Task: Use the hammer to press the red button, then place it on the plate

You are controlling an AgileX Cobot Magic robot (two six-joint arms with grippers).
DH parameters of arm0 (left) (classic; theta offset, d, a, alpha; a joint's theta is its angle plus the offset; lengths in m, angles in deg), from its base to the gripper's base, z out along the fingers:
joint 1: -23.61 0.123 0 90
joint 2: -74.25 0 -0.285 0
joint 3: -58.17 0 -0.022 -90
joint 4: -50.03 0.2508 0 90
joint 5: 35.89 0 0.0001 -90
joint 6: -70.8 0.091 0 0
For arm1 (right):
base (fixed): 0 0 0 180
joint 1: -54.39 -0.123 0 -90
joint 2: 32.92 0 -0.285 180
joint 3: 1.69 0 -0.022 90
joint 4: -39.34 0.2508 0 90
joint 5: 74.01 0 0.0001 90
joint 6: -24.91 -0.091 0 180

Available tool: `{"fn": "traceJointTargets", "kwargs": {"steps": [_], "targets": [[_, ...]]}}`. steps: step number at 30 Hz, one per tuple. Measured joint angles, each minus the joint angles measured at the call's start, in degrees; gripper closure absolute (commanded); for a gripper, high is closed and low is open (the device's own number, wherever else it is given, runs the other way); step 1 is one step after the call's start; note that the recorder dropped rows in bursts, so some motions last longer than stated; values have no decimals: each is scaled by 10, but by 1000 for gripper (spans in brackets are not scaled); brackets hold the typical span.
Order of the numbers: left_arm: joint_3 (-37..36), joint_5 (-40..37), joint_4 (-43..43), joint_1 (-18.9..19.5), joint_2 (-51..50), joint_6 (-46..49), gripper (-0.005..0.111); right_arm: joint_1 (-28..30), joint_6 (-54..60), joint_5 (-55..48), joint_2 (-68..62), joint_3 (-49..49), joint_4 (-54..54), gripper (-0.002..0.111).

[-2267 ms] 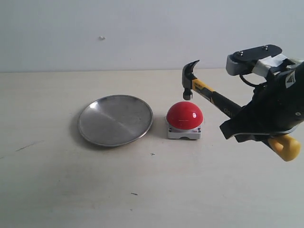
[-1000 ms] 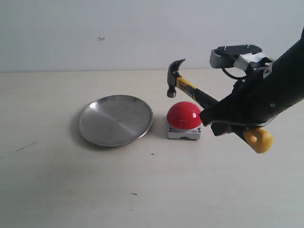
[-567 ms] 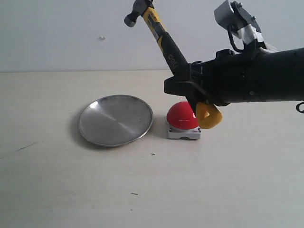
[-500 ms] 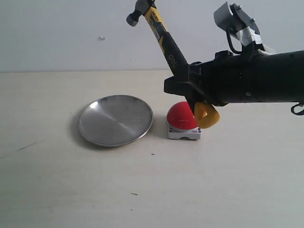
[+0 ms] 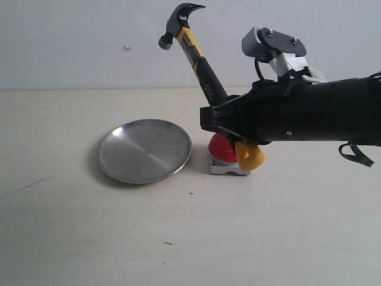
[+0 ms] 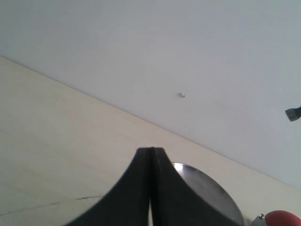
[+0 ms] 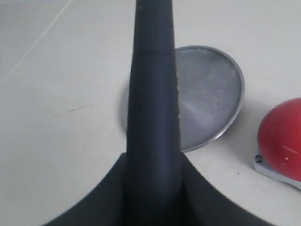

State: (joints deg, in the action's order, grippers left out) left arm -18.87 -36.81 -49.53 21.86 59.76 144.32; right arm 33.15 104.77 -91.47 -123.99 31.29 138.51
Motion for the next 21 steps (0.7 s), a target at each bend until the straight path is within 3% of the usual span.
{"fn": "traceJointTargets", "kwargs": {"steps": [12, 21], "targets": [[0, 0, 0, 0, 0, 0, 107, 0, 44, 84, 65, 67, 5, 108], [0, 0, 0, 0, 0, 0, 107, 0, 61, 82, 93, 91, 7, 108]]}}
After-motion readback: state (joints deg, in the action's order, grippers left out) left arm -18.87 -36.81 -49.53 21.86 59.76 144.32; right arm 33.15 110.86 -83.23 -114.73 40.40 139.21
